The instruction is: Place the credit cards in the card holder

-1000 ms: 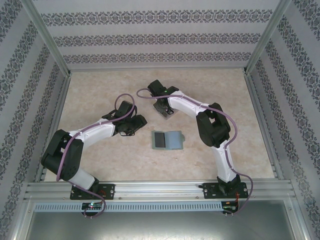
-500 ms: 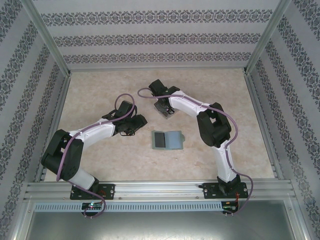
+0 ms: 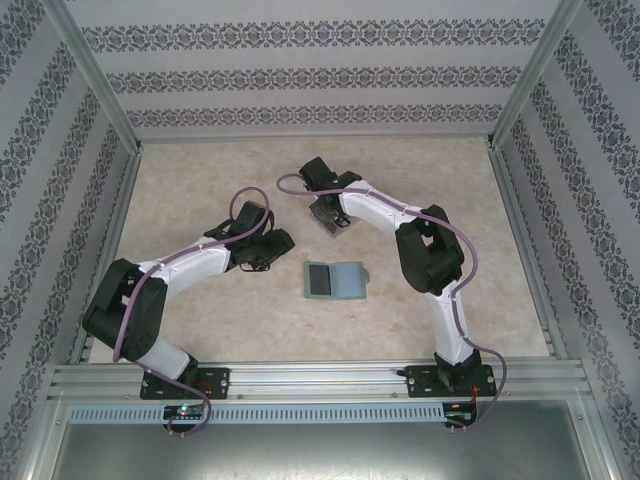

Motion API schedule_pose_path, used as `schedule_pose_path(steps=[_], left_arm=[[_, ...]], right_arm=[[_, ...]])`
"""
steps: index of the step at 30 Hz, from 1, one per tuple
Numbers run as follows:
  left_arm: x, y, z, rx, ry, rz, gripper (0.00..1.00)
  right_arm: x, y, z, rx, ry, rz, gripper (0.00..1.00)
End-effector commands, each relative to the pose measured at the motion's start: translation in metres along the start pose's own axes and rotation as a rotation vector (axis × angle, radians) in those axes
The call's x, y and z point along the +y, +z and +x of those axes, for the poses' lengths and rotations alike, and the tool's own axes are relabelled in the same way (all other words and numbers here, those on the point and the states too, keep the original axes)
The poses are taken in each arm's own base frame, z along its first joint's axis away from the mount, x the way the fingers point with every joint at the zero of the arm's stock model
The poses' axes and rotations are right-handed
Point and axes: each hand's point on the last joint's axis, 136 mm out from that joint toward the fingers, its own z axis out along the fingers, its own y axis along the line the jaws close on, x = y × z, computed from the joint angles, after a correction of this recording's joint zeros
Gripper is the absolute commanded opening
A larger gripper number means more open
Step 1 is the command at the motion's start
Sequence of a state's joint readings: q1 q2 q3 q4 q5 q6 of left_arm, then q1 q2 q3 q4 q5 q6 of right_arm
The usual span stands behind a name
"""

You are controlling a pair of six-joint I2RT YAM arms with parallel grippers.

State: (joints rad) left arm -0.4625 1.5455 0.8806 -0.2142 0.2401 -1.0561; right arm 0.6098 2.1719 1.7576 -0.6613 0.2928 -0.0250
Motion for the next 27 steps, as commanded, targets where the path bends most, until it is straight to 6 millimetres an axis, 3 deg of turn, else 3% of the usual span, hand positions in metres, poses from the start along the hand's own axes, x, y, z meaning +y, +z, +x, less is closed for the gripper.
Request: schedule_pose_path(steps=[1, 8, 19, 27], left_arm=[[-0.003, 0.002, -0.006, -0.006, -0.017, 0.017, 0.57], [-0.003, 0.002, -0.006, -0.007, -0.016, 0.019, 0.57], [-0.003, 0.004, -0.005, -0.001, -0.017, 0.016, 0.57], [-0.002, 0.004, -0.005, -0.001, -0.020, 0.016, 0.57]], right_arm=[[-0.001, -0.009, -0.001, -0.010, 0.030, -0.042, 0.35], [-0.002, 0.002, 0.003, 0.024, 0.024, -0.019, 0.42], [-0.007, 0.015, 0.006, 0.044, 0.002, 0.043, 0.43], [-0.016, 0.002, -0.003, -0.004, 0.014, 0.070, 0.37]])
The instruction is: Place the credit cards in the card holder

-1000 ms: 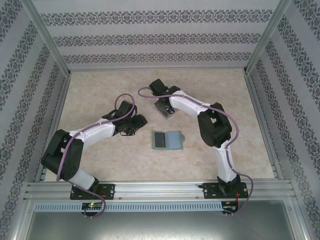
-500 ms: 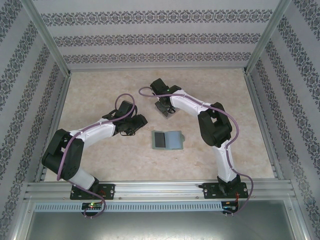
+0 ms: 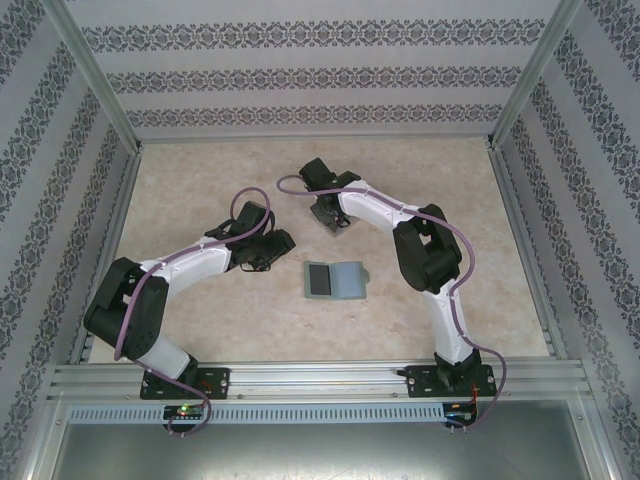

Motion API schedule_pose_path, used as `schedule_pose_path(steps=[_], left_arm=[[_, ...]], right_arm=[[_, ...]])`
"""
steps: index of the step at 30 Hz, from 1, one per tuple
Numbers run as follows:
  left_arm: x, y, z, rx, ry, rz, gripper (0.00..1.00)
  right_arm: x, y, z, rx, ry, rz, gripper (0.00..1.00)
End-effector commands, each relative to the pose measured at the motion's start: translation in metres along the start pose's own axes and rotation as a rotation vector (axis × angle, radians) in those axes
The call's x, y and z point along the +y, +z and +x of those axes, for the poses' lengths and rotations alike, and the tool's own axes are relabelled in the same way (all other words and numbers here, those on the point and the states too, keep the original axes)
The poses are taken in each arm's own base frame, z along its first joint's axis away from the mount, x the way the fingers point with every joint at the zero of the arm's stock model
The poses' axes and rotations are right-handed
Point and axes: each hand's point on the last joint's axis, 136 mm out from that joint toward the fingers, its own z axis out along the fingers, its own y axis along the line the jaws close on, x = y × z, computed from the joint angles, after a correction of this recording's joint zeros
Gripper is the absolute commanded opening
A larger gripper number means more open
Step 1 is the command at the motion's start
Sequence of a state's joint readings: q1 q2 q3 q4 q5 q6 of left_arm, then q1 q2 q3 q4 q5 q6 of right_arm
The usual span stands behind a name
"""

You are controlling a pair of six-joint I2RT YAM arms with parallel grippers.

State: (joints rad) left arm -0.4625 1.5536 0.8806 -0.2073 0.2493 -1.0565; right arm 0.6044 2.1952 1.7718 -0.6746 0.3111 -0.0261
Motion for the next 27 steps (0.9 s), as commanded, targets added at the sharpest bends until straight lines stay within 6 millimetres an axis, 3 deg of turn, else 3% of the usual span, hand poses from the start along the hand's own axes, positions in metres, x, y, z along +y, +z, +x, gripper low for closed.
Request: schedule_pose_path(steps=[1, 10, 22, 27], left_arm=[[-0.002, 0.002, -0.006, -0.010, -0.019, 0.012, 0.57], [-0.002, 0.002, -0.006, -0.006, -0.019, 0.009, 0.57], [-0.004, 0.004, -0.006, -0.001, -0.022, 0.013, 0.57], [-0.003, 0.005, -0.005, 0.005, -0.023, 0.012, 0.57]], right_arm=[[-0.014, -0.007, -0.008, -0.036, 0.024, 0.050, 0.37], [-0.024, -0.010, -0.009, -0.043, 0.055, 0.040, 0.28], [-0.027, -0.009, -0.007, -0.038, 0.054, 0.059, 0.29], [-0.020, 0.000, 0.002, 0.007, 0.097, -0.041, 0.23]])
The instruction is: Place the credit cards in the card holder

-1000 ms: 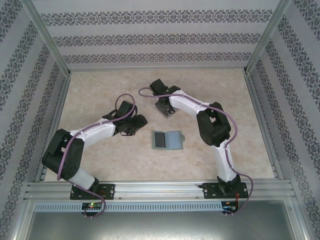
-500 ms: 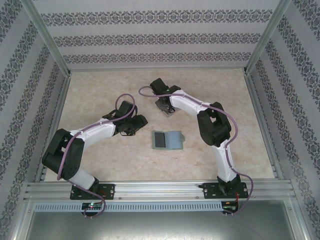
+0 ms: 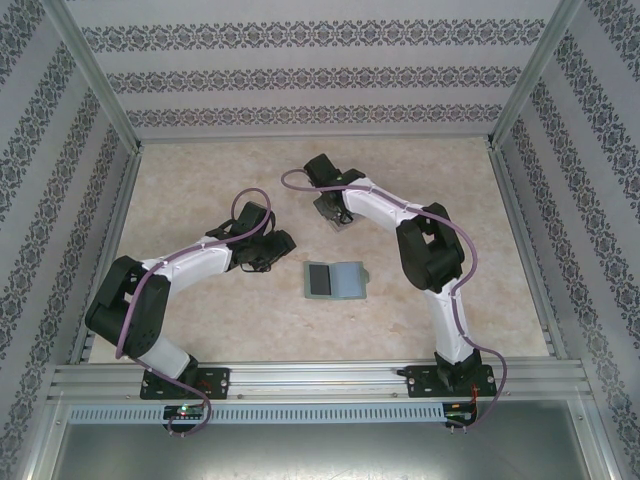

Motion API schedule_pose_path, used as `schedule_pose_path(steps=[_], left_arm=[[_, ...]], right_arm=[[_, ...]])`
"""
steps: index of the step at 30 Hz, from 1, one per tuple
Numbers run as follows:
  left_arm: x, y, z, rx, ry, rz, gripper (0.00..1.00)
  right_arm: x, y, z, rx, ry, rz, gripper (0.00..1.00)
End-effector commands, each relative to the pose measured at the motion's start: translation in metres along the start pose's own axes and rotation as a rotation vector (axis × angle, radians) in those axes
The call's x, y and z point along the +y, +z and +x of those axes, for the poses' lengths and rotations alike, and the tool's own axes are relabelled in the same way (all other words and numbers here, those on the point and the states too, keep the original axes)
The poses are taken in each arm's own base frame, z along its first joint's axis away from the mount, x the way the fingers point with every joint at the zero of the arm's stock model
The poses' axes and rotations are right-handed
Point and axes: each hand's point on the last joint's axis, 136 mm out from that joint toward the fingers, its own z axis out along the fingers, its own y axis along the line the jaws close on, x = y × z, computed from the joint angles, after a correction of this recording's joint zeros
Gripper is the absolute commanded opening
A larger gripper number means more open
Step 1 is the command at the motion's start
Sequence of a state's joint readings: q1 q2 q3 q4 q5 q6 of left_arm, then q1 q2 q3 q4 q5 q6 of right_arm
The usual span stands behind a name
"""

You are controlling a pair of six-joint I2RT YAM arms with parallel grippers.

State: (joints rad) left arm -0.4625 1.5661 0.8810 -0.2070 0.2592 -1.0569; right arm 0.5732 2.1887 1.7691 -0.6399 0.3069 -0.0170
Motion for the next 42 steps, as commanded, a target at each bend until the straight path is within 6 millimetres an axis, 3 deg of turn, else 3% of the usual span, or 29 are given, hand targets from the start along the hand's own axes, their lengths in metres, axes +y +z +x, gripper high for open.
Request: schedule_pose_path(steps=[1, 4, 8, 13, 17, 24, 28, 31, 33, 42], left_arm=[[-0.005, 0.001, -0.008, -0.012, -0.022, 0.017, 0.57], [-0.004, 0.001, -0.008, -0.016, -0.024, 0.016, 0.57], [-0.003, 0.000, -0.008, -0.019, -0.022, 0.013, 0.57], [-0.003, -0.001, -0.007, -0.017, -0.016, 0.013, 0.57], [-0.001, -0.003, -0.007, -0.022, -0.017, 0.012, 0.57], [0.002, -0.007, -0.006, -0.033, -0.022, 0.012, 0.57], [0.002, -0.008, -0.005, -0.028, -0.020, 0.014, 0.57], [0.003, -0.008, -0.005, -0.027, -0.019, 0.013, 0.57], [0.003, -0.008, -0.005, -0.030, -0.018, 0.011, 0.57], [0.005, -0.006, -0.005, -0.030, -0.023, 0.009, 0.57]], right_arm=[[0.003, -0.004, 0.011, 0.046, 0.063, -0.098, 0.20], [0.023, -0.009, 0.015, 0.052, 0.111, -0.216, 0.17], [0.030, -0.018, 0.012, 0.054, 0.207, -0.314, 0.10], [0.033, -0.034, 0.006, 0.036, 0.283, -0.379, 0.11], [0.047, -0.043, 0.007, 0.052, 0.332, -0.452, 0.12], [0.064, -0.043, 0.022, 0.088, 0.315, -0.431, 0.17], [0.057, -0.041, 0.023, 0.083, 0.215, -0.304, 0.28], [0.052, -0.043, 0.018, 0.052, 0.183, -0.259, 0.26], [0.050, -0.041, 0.017, 0.062, 0.180, -0.266, 0.16], [0.056, -0.036, 0.016, 0.074, 0.176, -0.306, 0.07]])
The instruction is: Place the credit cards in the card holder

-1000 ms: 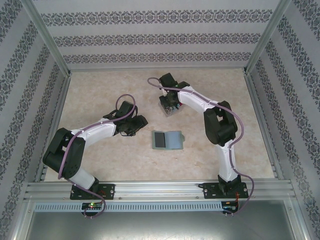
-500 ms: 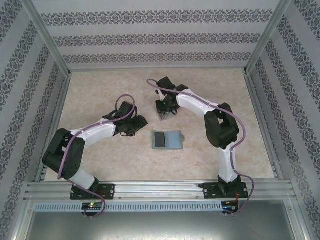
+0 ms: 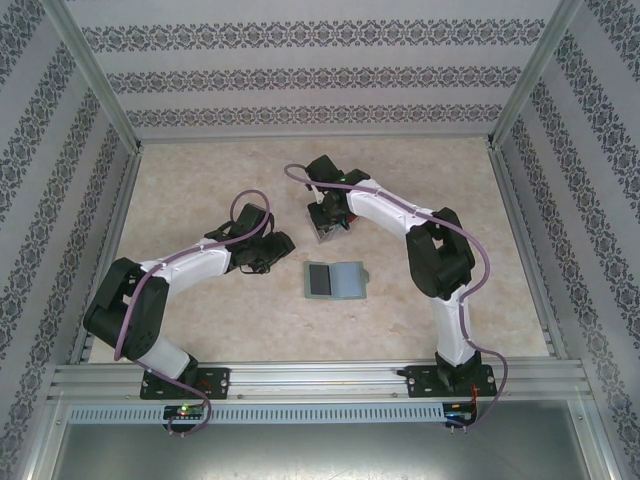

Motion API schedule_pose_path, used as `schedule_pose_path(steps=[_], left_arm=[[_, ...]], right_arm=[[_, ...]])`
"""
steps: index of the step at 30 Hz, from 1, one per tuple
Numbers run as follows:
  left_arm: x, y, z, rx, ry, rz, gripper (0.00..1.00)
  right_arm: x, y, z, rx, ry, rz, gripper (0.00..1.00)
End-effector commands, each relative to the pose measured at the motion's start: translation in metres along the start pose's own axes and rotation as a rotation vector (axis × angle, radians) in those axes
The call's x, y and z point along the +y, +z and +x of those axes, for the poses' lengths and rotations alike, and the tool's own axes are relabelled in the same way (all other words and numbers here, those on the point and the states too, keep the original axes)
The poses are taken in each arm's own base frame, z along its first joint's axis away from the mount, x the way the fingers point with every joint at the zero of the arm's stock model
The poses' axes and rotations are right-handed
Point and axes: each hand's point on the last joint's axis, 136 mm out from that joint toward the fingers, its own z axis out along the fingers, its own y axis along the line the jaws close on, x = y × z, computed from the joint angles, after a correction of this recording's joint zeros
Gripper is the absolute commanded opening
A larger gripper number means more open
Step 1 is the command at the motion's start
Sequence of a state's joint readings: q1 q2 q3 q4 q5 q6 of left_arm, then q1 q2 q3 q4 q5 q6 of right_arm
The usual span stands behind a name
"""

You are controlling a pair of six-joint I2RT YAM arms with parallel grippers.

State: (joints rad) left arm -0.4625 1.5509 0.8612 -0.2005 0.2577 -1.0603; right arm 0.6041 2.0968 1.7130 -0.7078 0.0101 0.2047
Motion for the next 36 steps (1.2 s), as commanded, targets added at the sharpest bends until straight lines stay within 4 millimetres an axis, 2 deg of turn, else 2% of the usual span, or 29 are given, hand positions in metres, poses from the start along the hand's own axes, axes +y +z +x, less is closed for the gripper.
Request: schedule_pose_path(steps=[1, 3, 5, 7, 10, 18, 25, 32, 36], left_arm=[[0.001, -0.005, -0.007, -0.027, -0.020, 0.009, 0.57], [0.001, -0.004, -0.006, -0.024, -0.019, 0.008, 0.57], [0.001, -0.004, -0.006, -0.022, -0.017, 0.006, 0.57], [0.001, -0.004, -0.006, -0.024, -0.016, 0.005, 0.57], [0.003, -0.003, -0.006, -0.022, -0.020, 0.003, 0.57], [0.002, -0.004, -0.009, -0.036, -0.021, 0.000, 0.57], [0.002, -0.005, -0.009, -0.038, -0.013, 0.001, 0.58], [-0.002, -0.005, -0.012, -0.044, -0.009, 0.018, 0.60], [-0.002, -0.004, -0.012, -0.040, -0.012, 0.017, 0.60]], right_arm=[[-0.003, 0.002, -0.001, 0.016, -0.004, 0.003, 0.08], [-0.004, 0.003, -0.002, 0.018, -0.003, 0.006, 0.09], [-0.007, 0.004, -0.001, 0.024, -0.004, 0.020, 0.17], [-0.010, -0.001, -0.006, 0.000, -0.005, 0.036, 0.19], [-0.016, -0.008, -0.013, -0.034, -0.034, 0.090, 0.34], [-0.034, 0.006, -0.015, -0.005, -0.110, 0.215, 0.38], [-0.022, 0.013, -0.016, 0.008, -0.152, 0.208, 0.42], [-0.035, 0.027, -0.012, 0.041, -0.175, 0.299, 0.42], [-0.033, 0.033, -0.007, 0.059, -0.201, 0.316, 0.42]])
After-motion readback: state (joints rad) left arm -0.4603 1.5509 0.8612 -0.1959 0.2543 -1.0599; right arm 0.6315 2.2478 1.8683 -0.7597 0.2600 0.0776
